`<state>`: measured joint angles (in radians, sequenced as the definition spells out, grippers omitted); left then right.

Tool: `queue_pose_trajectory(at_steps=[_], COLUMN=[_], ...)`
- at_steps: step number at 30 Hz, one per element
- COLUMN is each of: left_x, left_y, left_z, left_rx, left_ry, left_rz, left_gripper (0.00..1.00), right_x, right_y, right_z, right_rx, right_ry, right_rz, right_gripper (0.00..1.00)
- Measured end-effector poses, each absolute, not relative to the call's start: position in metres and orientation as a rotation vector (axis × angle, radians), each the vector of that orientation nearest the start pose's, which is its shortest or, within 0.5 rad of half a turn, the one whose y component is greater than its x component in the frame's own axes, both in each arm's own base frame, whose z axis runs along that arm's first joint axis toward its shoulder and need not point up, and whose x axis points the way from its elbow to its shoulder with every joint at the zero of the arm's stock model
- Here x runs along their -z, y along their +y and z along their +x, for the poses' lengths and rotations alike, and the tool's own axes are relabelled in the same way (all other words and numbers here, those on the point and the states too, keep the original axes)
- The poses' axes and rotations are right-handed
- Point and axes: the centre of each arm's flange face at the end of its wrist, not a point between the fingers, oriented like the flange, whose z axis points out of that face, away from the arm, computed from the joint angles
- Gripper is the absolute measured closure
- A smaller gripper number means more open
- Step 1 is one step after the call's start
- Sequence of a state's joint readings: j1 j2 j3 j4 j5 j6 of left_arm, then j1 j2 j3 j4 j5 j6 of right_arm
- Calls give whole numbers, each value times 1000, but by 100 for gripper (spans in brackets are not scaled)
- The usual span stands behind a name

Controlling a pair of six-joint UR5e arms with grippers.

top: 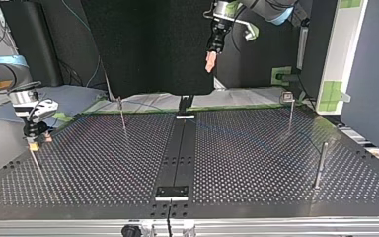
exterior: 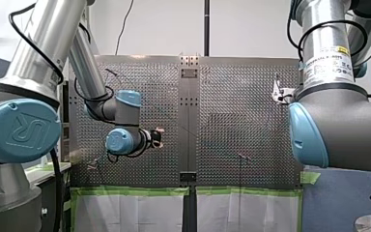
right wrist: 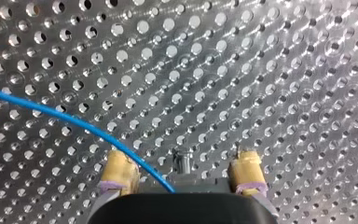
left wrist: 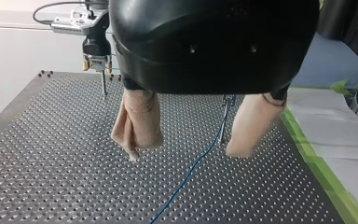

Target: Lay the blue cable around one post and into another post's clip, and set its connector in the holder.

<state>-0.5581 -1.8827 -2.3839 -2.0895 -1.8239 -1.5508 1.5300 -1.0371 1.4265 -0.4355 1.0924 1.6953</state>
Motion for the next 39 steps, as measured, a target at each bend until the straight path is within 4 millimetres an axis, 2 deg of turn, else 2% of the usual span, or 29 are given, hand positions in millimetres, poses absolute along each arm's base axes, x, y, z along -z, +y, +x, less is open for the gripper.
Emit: queue_pose_trajectory(at_steps=[22,39], left_x=[-107,-107], left_y=[-297,-295], left_z=[273,275], left_rx=[202,193], left_ry=[1621,1622], left_rz=[279,277], left_gripper=[0,0], right_x=[-284,-284], right_y=[-676,-676], right_z=[160,158], right_rx=[-1648,-1645], right_ry=[-1009,-1011], right_rz=[1490,1489], right_gripper=[0,0])
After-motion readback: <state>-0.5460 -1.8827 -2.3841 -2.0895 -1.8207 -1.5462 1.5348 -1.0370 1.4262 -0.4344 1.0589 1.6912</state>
